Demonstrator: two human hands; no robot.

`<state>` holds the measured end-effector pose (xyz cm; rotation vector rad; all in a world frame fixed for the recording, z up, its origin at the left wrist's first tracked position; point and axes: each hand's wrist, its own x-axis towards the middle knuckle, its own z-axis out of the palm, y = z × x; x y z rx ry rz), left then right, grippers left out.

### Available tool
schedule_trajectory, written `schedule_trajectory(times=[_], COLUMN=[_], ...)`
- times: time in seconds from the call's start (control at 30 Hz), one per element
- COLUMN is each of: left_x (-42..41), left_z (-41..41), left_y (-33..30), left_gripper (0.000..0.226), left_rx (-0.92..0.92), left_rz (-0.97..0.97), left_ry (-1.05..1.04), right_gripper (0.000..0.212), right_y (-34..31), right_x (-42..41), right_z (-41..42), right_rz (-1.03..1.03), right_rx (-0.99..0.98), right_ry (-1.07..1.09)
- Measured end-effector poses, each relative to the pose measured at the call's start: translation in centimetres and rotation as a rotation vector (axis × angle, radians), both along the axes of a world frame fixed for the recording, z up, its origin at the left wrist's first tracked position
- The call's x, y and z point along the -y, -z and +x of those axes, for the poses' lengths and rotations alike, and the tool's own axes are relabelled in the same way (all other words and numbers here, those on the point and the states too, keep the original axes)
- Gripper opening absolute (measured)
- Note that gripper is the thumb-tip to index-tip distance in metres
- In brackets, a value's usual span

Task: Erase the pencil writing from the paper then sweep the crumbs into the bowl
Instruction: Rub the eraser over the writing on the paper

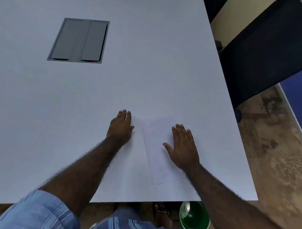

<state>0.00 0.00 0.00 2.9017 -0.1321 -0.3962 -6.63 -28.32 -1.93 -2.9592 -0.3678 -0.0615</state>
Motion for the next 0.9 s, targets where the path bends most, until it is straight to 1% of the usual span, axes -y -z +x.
schedule_trajectory(times=[0.1, 0.2, 0.37, 0.5, 0.63, 0.77, 0.9], left_x=[-1.1, -1.8, -3.0, -3.6, -4.2, -4.3, -4.1], left_z=[1.1, 1.9, 3.5, 4.4, 5.4, 5.9, 6.2], left_y=[0.9, 1.8, 2.8, 3.7, 4.5, 5.3, 5.8], left_gripper=[0.065, 0.063, 0.062, 0.058, 0.055, 0.036, 0.034], left_rx=[-0.021, -0.025, -0.04, 0.005, 0.054, 0.113, 0.13], left_rz=[-0.027, -0.035, -0.085, -0.127, -0.107, -0.159, -0.209], left_ry=[-0.018, 0.029, 0.05, 0.069, 0.091, 0.082, 0.057], right_gripper=[0.077, 0.074, 0.067, 0.062, 0.059, 0.056, 0.052], right_y=[0.6, 0.7, 0.9, 1.0, 0.7, 0.3, 0.4], right_x=[-1.0, -2.2, -3.9, -4.8, -5.4, -5.6, -5.6], right_z=[-0.1, -0.5, -0.9, -1.4, -1.8, -2.3, -2.2], right_rz=[0.013, 0.035, 0.109, 0.172, 0.229, 0.269, 0.307], right_rx=[-0.044, -0.091, -0.082, -0.106, -0.145, -0.18, -0.176], right_ry=[0.053, 0.1, 0.155, 0.182, 0.204, 0.211, 0.215])
